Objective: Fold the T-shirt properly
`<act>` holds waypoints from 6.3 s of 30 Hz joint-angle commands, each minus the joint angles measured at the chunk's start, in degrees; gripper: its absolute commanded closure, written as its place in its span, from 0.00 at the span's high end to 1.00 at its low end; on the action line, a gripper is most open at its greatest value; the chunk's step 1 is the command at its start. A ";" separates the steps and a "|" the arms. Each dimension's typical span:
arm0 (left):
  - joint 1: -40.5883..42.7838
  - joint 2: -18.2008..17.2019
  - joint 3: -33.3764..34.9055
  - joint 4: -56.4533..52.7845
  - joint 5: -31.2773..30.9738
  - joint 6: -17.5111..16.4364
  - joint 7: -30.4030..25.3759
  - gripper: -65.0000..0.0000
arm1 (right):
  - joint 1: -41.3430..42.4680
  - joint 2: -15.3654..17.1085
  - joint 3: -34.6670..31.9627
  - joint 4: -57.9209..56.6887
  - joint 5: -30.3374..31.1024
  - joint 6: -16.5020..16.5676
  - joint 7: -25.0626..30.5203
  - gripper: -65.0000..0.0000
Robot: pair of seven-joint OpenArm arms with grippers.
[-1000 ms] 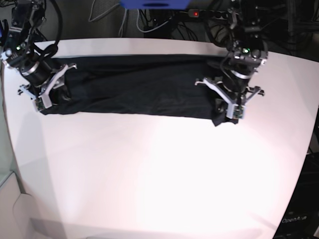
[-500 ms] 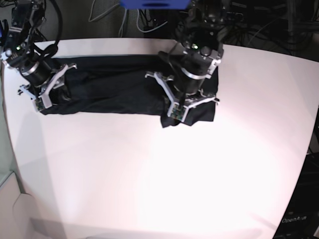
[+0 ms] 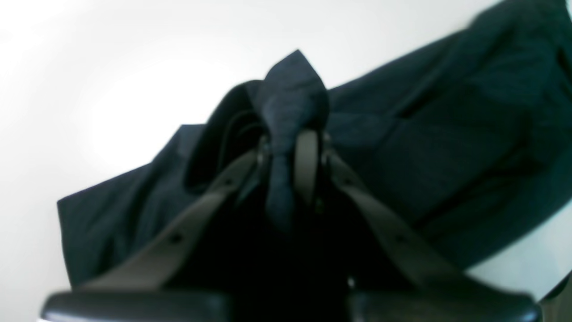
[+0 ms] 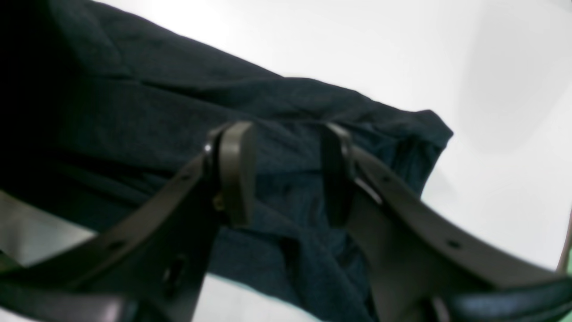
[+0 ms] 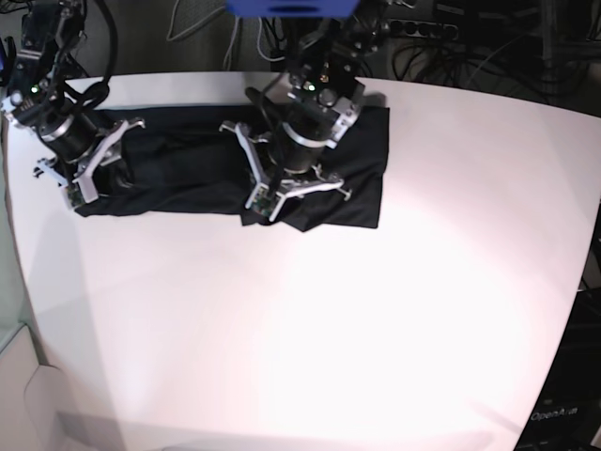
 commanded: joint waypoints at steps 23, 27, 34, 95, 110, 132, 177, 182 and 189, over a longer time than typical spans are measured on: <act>-4.36 -0.25 8.29 -3.08 -0.60 6.35 -2.10 0.00 | 0.51 0.74 0.20 0.84 0.77 0.58 1.17 0.40; -4.28 -0.16 7.94 -3.08 -0.60 6.70 -2.10 0.05 | 0.60 0.65 0.11 0.84 0.77 0.58 1.17 0.40; -3.66 -1.13 9.78 -3.08 -2.54 2.05 -2.10 0.52 | 0.68 0.56 0.11 0.84 0.77 0.58 1.17 0.40; -1.02 -9.92 -3.58 -3.52 -10.80 0.81 1.07 0.00 | 2.00 3.02 4.42 0.66 0.68 0.58 1.09 0.40; -1.99 -11.59 -9.56 -12.31 -10.80 0.81 -1.75 0.00 | 9.83 2.85 10.66 -22.37 0.85 0.58 1.79 0.55; -2.25 -12.29 -10.00 -11.95 -10.80 0.81 -1.75 0.00 | 11.06 -4.54 10.22 -26.68 0.77 0.58 3.28 0.37; -1.82 -12.91 -18.35 -14.33 -10.80 0.81 -1.48 0.00 | 10.88 -15.35 5.91 6.38 1.12 0.58 -17.37 0.00; -1.73 -12.91 -18.35 -14.33 -10.80 0.81 -1.13 0.00 | 11.14 -17.99 -2.00 6.82 1.12 0.58 -17.29 0.00; -1.73 -12.91 -18.35 -14.15 -10.80 0.81 -0.78 0.00 | 11.32 -18.51 -13.78 7.25 1.12 0.58 -16.85 0.00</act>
